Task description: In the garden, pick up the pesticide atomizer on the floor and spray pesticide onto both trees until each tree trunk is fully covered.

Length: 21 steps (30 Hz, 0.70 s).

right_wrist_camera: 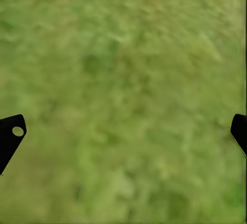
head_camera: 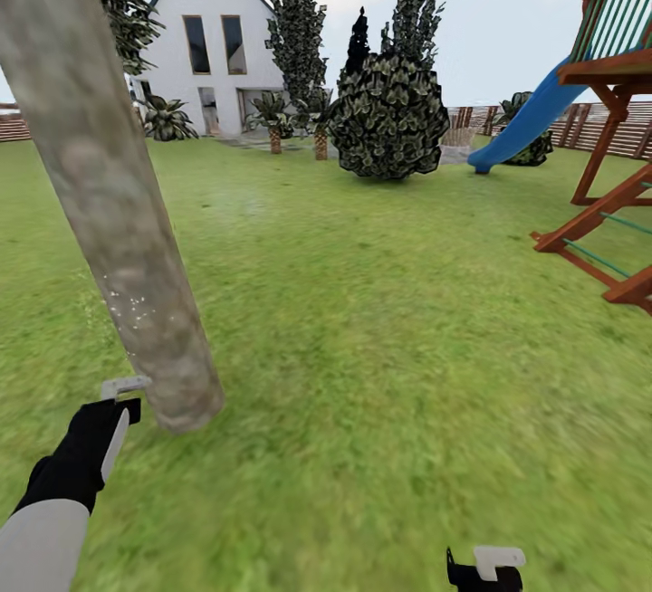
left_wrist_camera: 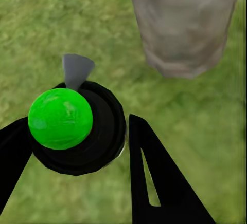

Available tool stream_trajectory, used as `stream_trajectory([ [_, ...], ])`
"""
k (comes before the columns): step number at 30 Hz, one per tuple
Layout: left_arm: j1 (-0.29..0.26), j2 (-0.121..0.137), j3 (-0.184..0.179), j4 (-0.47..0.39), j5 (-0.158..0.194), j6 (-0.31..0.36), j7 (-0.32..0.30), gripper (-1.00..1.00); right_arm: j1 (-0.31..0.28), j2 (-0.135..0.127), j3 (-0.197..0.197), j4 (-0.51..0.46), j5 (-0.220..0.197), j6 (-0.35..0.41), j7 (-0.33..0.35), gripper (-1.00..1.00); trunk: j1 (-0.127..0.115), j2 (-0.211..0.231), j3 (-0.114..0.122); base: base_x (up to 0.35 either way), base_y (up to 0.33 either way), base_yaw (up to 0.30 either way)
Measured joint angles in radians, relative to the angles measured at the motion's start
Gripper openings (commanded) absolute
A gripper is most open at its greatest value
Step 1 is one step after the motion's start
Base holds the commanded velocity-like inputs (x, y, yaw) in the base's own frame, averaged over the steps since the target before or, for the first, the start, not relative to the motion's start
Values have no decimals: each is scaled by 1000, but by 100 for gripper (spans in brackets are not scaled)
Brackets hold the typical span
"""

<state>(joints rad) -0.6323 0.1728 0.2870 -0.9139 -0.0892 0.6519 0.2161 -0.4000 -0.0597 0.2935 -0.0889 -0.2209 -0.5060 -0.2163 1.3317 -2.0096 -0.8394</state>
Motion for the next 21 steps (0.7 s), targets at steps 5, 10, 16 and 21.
stream_trajectory([
  [5,9,0,-2,-5,2,-9,-4,-100,0,0,0,0,0,0,-1,100,0,0,0,4,-271,236],
  [10,11,-1,-2,1,-2,-8,2,-100,0,0,0,0,0,0,0,100,0,0,0,55,-273,276],
  [16,12,-14,-2,1,-3,4,0,-100,0,1,0,0,0,0,0,100,0,0,0,93,-273,276],
  [21,12,-13,-3,1,-4,6,3,-100,0,1,0,0,0,0,0,100,0,0,0,101,-273,268],
])
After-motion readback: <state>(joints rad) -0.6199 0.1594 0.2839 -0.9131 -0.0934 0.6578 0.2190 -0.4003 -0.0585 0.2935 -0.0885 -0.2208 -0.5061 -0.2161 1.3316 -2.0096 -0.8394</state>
